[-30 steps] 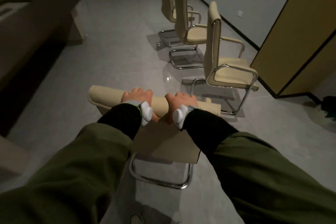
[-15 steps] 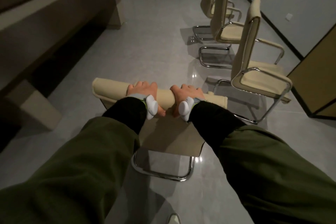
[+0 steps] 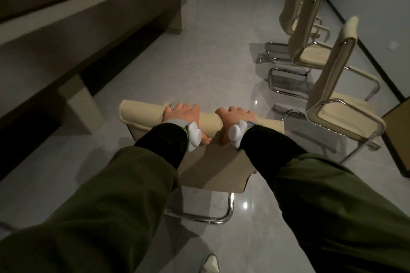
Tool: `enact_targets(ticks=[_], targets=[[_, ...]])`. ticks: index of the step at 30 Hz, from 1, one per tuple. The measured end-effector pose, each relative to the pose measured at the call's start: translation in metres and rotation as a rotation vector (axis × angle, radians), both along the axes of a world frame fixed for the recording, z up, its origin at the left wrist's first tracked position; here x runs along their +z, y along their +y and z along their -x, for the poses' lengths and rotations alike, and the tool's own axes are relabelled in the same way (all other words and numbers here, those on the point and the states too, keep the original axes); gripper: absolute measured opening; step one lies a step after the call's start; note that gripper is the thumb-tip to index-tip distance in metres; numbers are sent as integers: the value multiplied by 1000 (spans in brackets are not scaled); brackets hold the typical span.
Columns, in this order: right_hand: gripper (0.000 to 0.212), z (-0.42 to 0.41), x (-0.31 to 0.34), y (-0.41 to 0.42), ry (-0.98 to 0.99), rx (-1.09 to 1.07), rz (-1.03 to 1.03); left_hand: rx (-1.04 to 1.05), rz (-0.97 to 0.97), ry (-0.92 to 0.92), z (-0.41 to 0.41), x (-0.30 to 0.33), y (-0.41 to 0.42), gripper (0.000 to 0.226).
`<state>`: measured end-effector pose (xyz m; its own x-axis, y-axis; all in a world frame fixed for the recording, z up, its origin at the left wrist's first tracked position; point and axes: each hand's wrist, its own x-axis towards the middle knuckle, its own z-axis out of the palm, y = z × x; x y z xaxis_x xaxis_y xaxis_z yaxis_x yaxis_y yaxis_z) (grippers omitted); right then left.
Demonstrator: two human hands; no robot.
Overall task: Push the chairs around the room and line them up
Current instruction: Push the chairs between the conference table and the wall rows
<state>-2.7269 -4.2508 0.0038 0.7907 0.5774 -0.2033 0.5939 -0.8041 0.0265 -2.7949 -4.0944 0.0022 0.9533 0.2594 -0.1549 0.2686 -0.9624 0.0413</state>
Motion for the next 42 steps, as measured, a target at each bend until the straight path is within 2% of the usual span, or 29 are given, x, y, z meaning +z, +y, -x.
enact_targets(ticks=[7, 13, 17, 21, 24, 28, 33, 37, 42], targets=[[90, 33, -7, 27, -16, 91, 8, 95, -4, -16, 52, -3, 19, 76], [87, 36, -9, 46, -25, 155, 24, 159, 11, 2, 66, 1, 30, 80], [86, 19, -3, 48, 46, 183, 11, 178, -40, -7, 55, 3, 26, 80], [89, -7, 0, 41, 52, 254, 13, 233, -70, 53, 35, 11, 16, 81], [92, -25, 3, 36, 51, 313, 12, 270, -103, 30, 21, 11, 3, 78], [91, -55, -4, 25, 57, 367, -51, 338, -79, 23, 0, 9, -11, 76], [78, -71, -6, 11, 60, 435, -122, 425, -35, 50, -18, 11, -27, 81], [83, -67, -6, 0, 47, 480, -105, 495, -9, 51, -18, 4, -35, 78], [85, -66, -7, -13, 60, 553, -96, 543, -34, 97, -5, 7, -55, 95]])
